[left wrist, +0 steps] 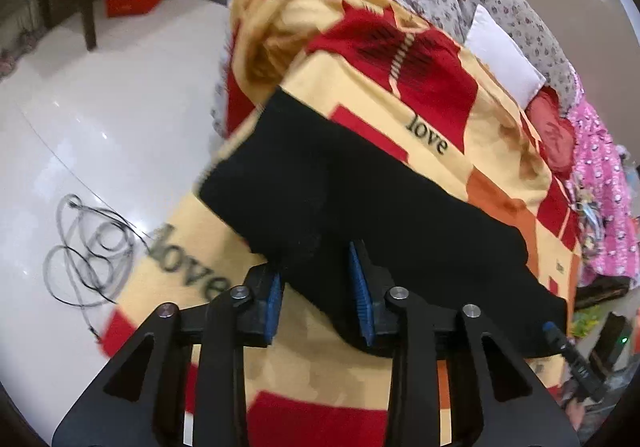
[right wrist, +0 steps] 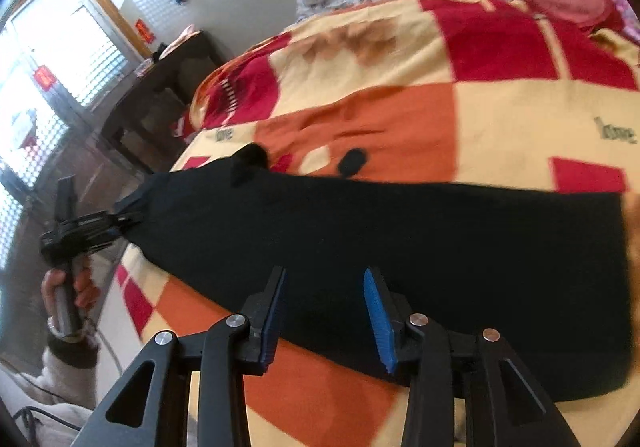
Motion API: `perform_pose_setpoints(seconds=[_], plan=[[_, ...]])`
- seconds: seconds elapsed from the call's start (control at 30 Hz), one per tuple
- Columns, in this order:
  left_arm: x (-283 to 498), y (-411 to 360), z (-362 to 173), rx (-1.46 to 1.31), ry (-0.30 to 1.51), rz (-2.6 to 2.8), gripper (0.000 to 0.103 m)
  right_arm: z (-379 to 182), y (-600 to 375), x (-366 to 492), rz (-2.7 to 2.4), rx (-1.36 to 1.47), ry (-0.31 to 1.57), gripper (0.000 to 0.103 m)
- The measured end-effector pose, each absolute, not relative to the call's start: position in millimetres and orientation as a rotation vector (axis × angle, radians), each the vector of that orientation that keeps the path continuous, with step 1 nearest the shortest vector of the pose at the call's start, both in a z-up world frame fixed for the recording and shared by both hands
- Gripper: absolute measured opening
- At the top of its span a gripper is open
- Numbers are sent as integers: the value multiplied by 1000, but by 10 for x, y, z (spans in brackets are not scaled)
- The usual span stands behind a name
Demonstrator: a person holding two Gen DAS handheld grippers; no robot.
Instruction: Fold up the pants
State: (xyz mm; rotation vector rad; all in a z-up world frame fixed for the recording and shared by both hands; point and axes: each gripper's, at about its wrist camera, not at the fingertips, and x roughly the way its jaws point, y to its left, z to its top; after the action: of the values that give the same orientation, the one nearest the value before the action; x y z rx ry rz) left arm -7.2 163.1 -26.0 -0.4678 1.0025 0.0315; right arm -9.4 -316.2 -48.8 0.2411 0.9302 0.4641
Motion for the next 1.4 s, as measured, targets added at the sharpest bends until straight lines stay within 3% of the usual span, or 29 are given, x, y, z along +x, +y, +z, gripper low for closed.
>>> perform_pose_setpoints(seconds=[0.4, 0.53, 0.93, 1.4], plan=[[-277, 1538, 228, -382, 881, 55, 32, -581, -3778, -18, 210, 247, 935, 38], [-258, 1469, 333, -389, 845, 28, 51, -532, -3832, -65, 216, 264, 925, 38], [88, 1306, -382, -339, 1006, 46, 52, -628, -3780, -102, 195, 185, 937, 38], [115, 664, -19, -243, 974, -89, 57, -514, -4017, -242, 117, 215, 916, 39]])
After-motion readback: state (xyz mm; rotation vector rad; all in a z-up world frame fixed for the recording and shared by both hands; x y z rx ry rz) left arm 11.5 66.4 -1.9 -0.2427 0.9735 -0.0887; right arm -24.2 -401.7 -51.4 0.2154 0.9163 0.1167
